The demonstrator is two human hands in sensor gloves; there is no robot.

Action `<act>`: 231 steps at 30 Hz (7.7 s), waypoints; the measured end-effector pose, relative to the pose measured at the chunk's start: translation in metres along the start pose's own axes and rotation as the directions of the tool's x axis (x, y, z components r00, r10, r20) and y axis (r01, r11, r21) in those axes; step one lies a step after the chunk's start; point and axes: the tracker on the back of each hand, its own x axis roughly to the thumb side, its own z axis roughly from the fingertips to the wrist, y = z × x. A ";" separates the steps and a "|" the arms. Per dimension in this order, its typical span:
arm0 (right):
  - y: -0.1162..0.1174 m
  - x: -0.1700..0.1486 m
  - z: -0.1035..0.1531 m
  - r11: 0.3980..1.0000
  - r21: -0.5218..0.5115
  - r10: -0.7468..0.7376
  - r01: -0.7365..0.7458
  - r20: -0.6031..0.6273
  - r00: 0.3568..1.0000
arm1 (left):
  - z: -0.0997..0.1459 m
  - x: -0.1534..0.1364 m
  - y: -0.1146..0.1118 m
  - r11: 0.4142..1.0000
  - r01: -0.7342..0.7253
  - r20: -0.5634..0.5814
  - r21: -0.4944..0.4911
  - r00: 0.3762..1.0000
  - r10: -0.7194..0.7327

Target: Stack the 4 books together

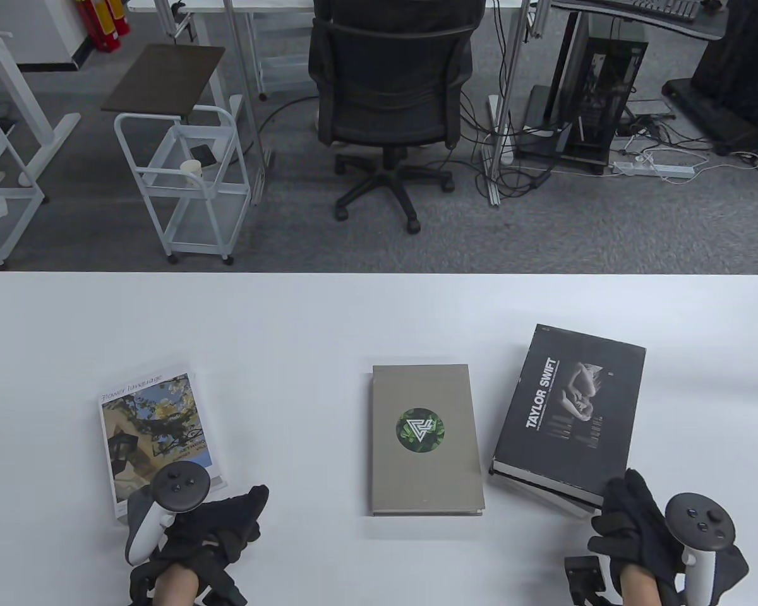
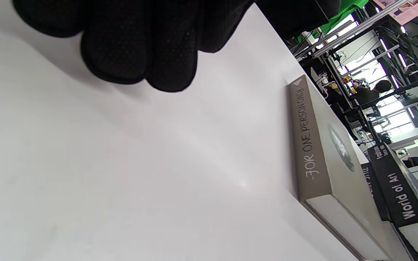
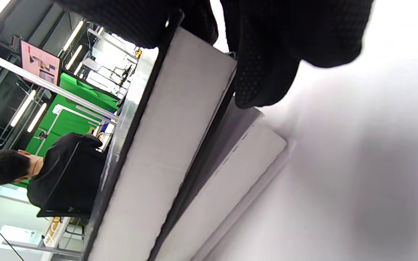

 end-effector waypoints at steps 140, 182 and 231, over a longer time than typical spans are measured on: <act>0.248 0.093 0.102 0.567 0.029 0.579 -0.823 0.697 0.423 | -0.021 0.021 -0.052 0.978 0.208 0.061 -0.002 0.976 -0.207; 0.225 0.103 0.109 0.775 0.445 0.093 -0.449 0.622 0.777 | -0.022 0.014 -0.050 0.985 0.132 0.006 -0.107 0.991 -0.132; -0.016 0.053 0.003 0.972 0.148 -0.213 0.184 0.207 0.955 | -0.014 0.031 -0.039 0.992 0.119 0.170 -0.047 0.979 -0.110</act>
